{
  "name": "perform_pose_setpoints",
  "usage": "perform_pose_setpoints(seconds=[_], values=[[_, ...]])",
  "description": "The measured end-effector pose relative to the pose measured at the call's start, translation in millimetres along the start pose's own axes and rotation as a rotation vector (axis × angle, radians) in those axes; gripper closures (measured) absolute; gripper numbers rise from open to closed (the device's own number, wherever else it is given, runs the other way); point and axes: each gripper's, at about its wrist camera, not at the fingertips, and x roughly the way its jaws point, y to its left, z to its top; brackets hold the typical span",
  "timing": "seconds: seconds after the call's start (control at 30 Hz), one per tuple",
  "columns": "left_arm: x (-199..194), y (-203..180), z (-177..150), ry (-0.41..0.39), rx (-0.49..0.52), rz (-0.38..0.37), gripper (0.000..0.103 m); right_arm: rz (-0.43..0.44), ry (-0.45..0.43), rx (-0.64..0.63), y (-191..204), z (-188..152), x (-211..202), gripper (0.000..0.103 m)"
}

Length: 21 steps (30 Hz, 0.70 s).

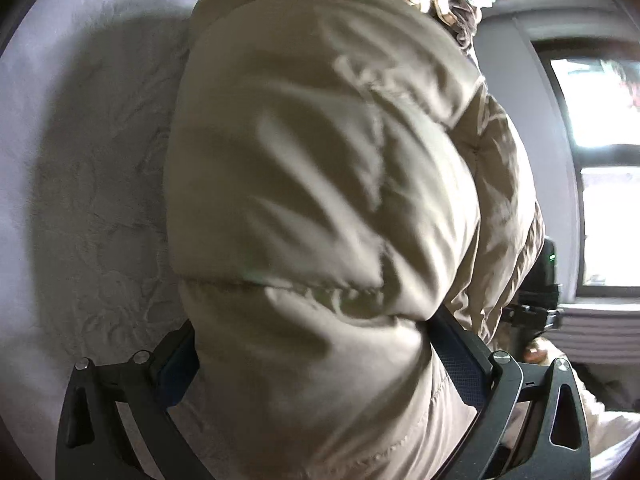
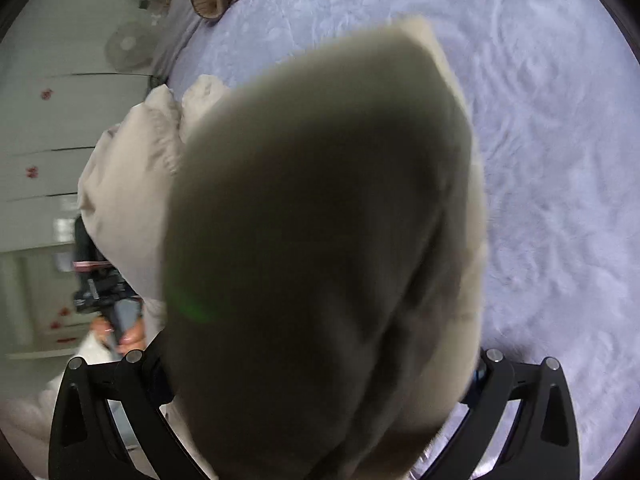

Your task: Fold large clothes

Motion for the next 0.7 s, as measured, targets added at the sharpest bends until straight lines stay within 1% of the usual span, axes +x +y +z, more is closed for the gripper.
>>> perform_pose_setpoints(seconds=[0.07, 0.1, 0.23, 0.3, 0.33, 0.37, 0.4, 0.43, 0.47, 0.57, 0.67, 0.7], values=[[3.7, 2.1, 5.0, 0.002, -0.014, -0.026, 0.001, 0.039, -0.001, 0.006, -0.5, 5.4, 6.5, 0.000], [4.1, 1.0, 5.2, -0.003, -0.015, -0.028, 0.001, 0.052, 0.000, 0.021, -0.7, 8.3, 10.6, 0.000], [1.8, -13.8, 2.9, -0.019, 0.002, 0.003, 0.002, 0.057, -0.019, 0.069, 2.2, 11.1, 17.0, 0.001], [-3.8, -23.5, 2.4, -0.025, 0.029, 0.019, 0.012, 0.064, -0.033, 0.090, 4.9, 8.9, 15.2, 0.009], [-8.4, -29.6, 1.1, -0.029, 0.044, 0.017, 0.016, 0.076, -0.043, 0.096, 7.3, 7.6, 13.0, 0.021], [-13.8, -33.2, 1.0, -0.032, 0.060, 0.012, 0.018, 0.085, -0.056, 0.099, 12.8, 7.6, 12.0, 0.030], [-19.6, -36.2, 1.0, -0.034, 0.079, 0.004, 0.022, 0.090, -0.069, 0.098, 20.3, 7.0, 10.7, 0.034], [-24.9, -39.5, 1.8, -0.035, 0.097, -0.005, 0.023, 0.089, -0.079, 0.094, 25.2, 6.3, 8.7, 0.040], [-30.3, -43.3, 4.1, -0.038, 0.115, -0.017, 0.024, 0.082, -0.092, 0.090, 31.8, 5.2, 6.8, 0.043], [-50.0, -51.2, 17.9, -0.060, 0.155, -0.041, 0.024, 0.087, -0.138, 0.081, 53.6, 3.9, 1.5, 0.045], [-74.7, -51.1, 36.4, -0.099, 0.186, -0.050, 0.024, 0.100, -0.187, 0.047, 83.5, 17.2, 0.7, 0.045], [-83.4, -50.7, 45.6, -0.118, 0.194, -0.048, 0.024, 0.104, -0.202, 0.031, 95.9, 27.8, 2.6, 0.045]])
